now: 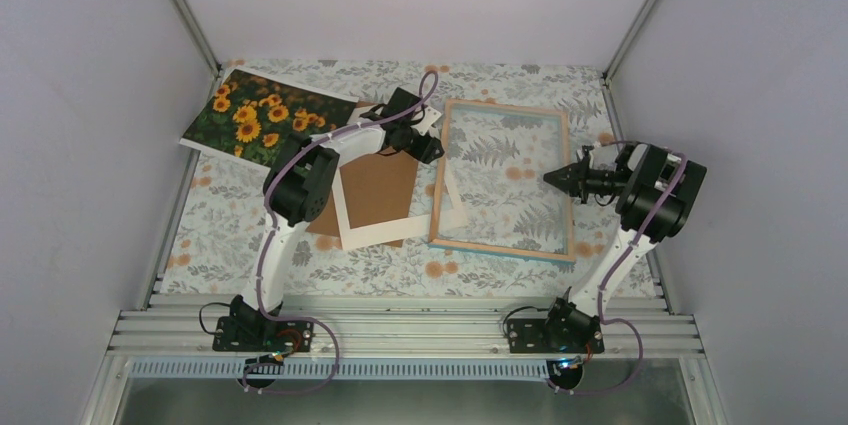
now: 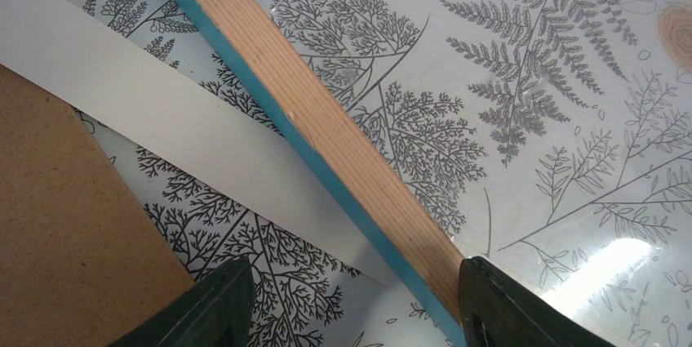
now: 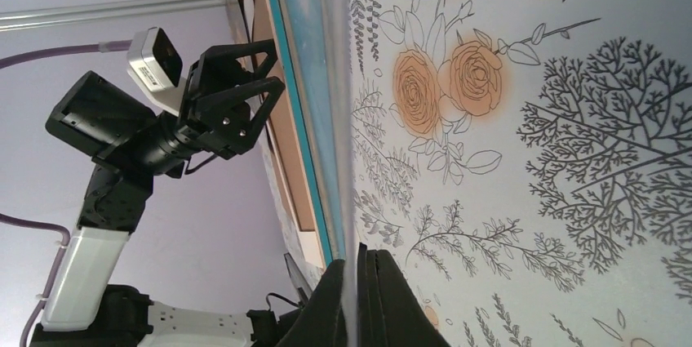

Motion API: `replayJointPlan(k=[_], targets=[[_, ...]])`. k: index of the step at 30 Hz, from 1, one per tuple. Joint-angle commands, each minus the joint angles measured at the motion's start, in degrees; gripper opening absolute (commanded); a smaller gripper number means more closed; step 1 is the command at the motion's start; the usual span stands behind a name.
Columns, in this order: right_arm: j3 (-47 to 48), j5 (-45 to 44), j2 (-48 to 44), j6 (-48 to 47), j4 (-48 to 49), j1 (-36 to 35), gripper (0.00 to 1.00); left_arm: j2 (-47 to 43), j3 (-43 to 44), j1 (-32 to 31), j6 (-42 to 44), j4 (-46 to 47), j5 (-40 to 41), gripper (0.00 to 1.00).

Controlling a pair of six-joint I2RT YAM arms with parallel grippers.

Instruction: Put the photo into the frame

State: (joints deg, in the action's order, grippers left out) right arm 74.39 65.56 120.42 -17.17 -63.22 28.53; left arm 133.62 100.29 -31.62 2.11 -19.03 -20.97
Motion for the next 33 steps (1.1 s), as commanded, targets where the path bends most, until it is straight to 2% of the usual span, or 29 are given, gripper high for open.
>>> replayJointPlan(k=[1, 12, 20, 33], targets=[[-0.1, 4.4, -1.0, 1.6, -0.8, -0.5, 0.04, 2.6, 0.1, 0.4, 0.1, -4.9, 3.1, 0.62], [-0.9, 3.4, -0.6, 1.3, -1.8, -0.1, 0.04, 3.3, 1.1, 0.4, 0.2, -5.9, 3.5, 0.61], [1.9, 2.5, 0.5, -1.1, -5.6, 0.5, 0.04, 4.1, 1.7, 0.5, -0.3, -6.3, 3.6, 0.6], [-1.5, 2.0, -0.7, 1.0, -2.5, 0.6, 0.04, 4.7, 2.5, 1.0, -0.3, -6.7, 4.2, 0.57]])
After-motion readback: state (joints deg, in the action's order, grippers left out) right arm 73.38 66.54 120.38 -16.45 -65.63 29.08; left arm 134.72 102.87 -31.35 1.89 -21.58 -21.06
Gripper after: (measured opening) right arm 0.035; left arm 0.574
